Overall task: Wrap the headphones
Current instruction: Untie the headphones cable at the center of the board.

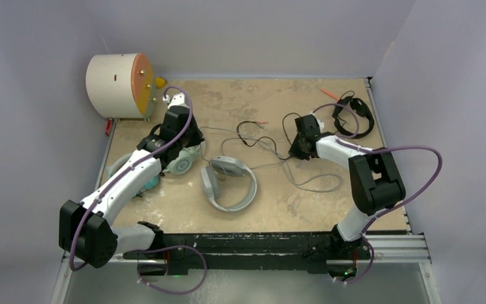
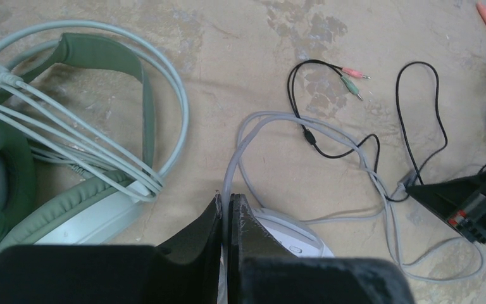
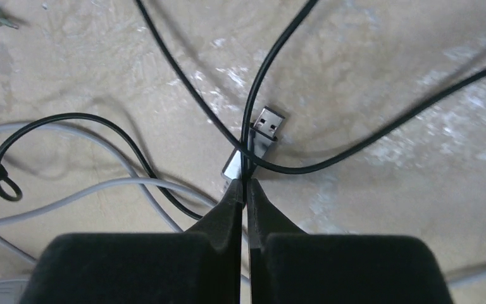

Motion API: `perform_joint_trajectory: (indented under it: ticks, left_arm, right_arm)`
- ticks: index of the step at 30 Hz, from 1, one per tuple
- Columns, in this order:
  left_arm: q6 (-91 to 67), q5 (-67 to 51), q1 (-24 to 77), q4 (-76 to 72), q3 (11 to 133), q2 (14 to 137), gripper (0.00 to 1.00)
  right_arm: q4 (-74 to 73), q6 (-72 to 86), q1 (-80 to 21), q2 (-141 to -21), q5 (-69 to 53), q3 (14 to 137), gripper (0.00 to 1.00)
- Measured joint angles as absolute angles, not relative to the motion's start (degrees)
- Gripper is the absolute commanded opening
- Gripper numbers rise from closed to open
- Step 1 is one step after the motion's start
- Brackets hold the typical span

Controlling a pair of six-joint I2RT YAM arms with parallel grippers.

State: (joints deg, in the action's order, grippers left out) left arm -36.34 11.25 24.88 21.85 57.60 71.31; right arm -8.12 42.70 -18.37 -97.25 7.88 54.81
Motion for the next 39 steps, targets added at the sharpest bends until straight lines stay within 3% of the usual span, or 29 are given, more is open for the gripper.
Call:
perform_joint_trajectory:
  ticks: [7,12,19,20,21,24,25,31,39]
  left_arm:
    - [-39.66,19.84,24.88,24.16,57.6,70.57,0.0]
    - [-45.01,28.47,24.86,28.62,57.6,70.0,0.0]
    - [-52.51,37.39,24.86,33.85,57.6,67.75,0.0]
    - [-53.23,38.11,24.86,34.33,57.6,67.51,0.0]
    - [-53.58,38.46,24.86,34.46,57.6,67.44,0.0]
    - [-53.8,38.22,24.86,34.35,57.6,67.55,0.0]
    - [-53.39,37.74,24.86,34.04,57.6,67.57,0.0]
    - [-48.88,31.53,24.88,28.77,57.28,67.46,0.0]
    - [-41.41,19.94,24.88,23.03,56.31,66.94,0.0]
  right_arm:
    - [-14.7,40.99,-12.64,-87.77,9.26,55.16,0.0]
    - [-17.43,39.0,4.6,-82.61,7.92,62.63,0.0]
    - [-20.93,40.18,23.94,-85.45,6.42,75.61,0.0]
    - [-20.95,40.34,24.97,-85.45,6.37,75.59,0.01]
    - [-20.97,40.25,25.41,-85.45,5.91,75.33,0.12]
    - [-20.64,39.66,24.84,-85.8,1.63,74.32,0.57]
    - [-20.73,39.0,24.36,-86.26,-0.23,74.32,0.65]
    - [-20.21,34.57,14.7,-87.07,-2.57,70.96,0.66]
    - [-14.87,35.44,-4.8,-82.19,-5.21,54.59,0.63]
